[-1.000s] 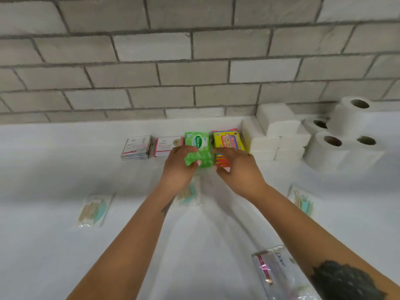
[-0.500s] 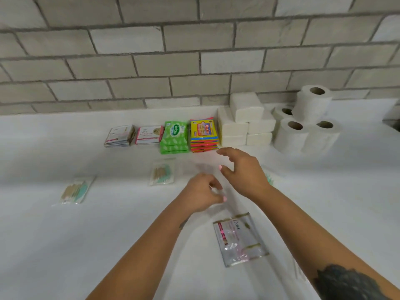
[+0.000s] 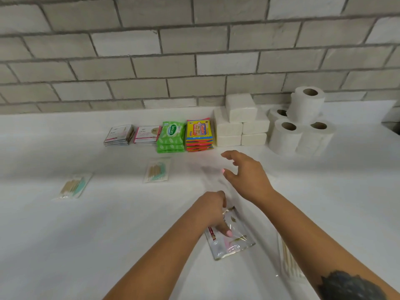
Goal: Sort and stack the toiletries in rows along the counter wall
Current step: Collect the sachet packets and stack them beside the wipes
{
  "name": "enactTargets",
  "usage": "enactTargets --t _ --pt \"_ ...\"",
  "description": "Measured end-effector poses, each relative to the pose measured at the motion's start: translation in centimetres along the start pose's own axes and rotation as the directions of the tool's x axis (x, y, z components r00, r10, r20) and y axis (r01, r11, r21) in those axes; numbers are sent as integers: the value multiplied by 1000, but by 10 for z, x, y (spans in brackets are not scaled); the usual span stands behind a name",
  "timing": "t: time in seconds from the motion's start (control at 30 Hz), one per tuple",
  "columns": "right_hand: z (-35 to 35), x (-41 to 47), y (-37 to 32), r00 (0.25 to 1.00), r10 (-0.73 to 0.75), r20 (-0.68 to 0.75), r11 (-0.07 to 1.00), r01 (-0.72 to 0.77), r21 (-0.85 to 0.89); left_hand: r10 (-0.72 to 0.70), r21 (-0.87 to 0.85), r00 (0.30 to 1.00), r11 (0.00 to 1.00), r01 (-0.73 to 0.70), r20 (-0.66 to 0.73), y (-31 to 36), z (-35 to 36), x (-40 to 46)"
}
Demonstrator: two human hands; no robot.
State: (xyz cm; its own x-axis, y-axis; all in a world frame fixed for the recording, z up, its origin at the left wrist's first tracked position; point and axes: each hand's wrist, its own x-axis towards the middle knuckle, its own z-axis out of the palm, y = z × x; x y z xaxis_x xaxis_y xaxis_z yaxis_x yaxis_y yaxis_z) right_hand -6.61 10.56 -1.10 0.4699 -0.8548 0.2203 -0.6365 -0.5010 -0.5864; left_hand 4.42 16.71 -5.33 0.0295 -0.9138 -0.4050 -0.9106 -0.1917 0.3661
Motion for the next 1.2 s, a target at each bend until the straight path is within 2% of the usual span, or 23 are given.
enactTargets --t 0.13,0.23,0.43,0.57,0.67,0.83,0.93,1.0,1.1,1.2 --pt "-1 3 2 1000 9 2 1000 -9 22 -15 -37 999 999 16 41 -6 -5 1" --pt "3 8 -1 1000 5 7 999 -6 47 -5 -167 999 986 12 44 -17 -5 2" --pt "22 27 -18 998 -57 23 992 54 110 -4 -423 991 905 -54 -134 -56 -35 0" --pt "43 44 -39 992 -119 41 985 113 130 -87 -595 967 800 -75 -238 -95 -64 0" --pt "63 60 -57 981 -190 26 978 187 92 -155 -637 943 767 -73 -295 -126 -90 1" --pt "98 87 -87 902 -427 57 904 426 28 -314 -797 910 604 -30 -272 -169 -132 0" --pt "128 111 -100 846 -523 100 846 530 -55 -358 -873 903 487 -35 -237 -197 -155 4" --pt "147 129 -111 816 -574 68 814 578 -62 -384 -900 897 434 -37 -221 -216 -171 7" --pt "171 159 -130 782 -623 -25 782 622 -41 -387 -914 898 403 -39 -209 -247 -193 15" --pt "191 186 -148 768 -639 -44 769 637 -53 -397 -897 887 440 -41 -235 -276 -212 24"
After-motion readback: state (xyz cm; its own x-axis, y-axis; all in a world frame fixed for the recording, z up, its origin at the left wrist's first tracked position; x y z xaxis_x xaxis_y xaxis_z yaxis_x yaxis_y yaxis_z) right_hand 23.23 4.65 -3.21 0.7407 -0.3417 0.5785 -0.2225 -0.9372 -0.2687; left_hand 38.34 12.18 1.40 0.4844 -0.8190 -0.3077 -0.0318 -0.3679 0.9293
